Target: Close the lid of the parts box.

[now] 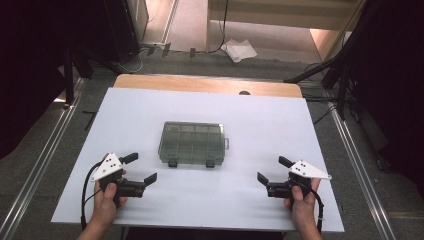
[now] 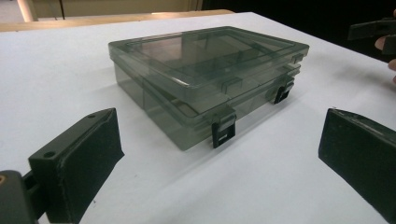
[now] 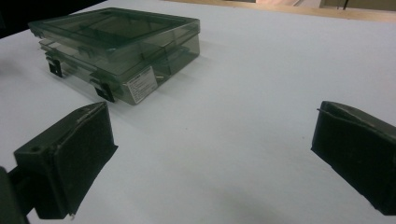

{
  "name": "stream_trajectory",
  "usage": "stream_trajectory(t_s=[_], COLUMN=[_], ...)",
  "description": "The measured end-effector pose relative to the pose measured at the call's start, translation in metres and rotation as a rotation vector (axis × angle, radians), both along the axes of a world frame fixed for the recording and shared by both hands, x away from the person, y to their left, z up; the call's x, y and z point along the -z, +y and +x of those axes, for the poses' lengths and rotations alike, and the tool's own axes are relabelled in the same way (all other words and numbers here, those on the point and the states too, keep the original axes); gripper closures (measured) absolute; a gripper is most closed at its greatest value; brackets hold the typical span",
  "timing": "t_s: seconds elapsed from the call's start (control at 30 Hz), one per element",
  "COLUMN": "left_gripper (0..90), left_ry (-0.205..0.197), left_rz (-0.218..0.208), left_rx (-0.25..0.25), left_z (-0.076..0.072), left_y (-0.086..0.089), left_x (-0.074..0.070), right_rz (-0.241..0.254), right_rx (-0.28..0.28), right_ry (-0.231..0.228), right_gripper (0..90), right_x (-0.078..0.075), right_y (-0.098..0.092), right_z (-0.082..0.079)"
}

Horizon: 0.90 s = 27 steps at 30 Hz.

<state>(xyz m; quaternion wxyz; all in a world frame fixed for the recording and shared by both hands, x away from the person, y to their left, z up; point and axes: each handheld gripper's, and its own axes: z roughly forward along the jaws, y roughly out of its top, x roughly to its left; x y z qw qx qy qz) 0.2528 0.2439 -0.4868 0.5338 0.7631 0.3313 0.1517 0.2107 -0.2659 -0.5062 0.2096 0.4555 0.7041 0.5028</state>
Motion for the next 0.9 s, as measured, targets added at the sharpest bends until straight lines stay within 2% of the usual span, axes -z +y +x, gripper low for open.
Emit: stream_trajectory(t_s=[0.3, 0.53, 0.7, 0.77, 0.9], left_gripper=[0.0, 0.0, 0.0, 0.0, 0.0], left_ry=[-0.019, -0.021, -0.011, -0.01, -0.016], left_rz=[0.015, 0.004, 0.005, 0.0, -0.006], left_rx=[-0.015, -0.035, -0.043, -0.053, -0.069], left_z=[-0.007, -0.01, -0.012, -0.014, -0.017], left_y=[0.016, 0.027, 0.036, 0.04, 0.047], left_x=[0.0, -0.001, 0.0, -0.001, -0.002], right_rz=[0.009, 0.011, -0.003, -0.023, -0.014], right_rx=[0.02, 0.043, 0.06, 0.064, 0.082], right_ry=[-0.007, -0.01, -0.015, -0.024, -0.021], right_gripper=[0.0, 0.0, 0.0, 0.0, 0.0], right_x=[0.002, 0.002, 0.002, 0.003, 0.002], right_y=[-0.02, -0.034, -0.04, -0.043, -0.048], right_z=[-0.009, -0.016, -0.019, -0.02, -0.024])
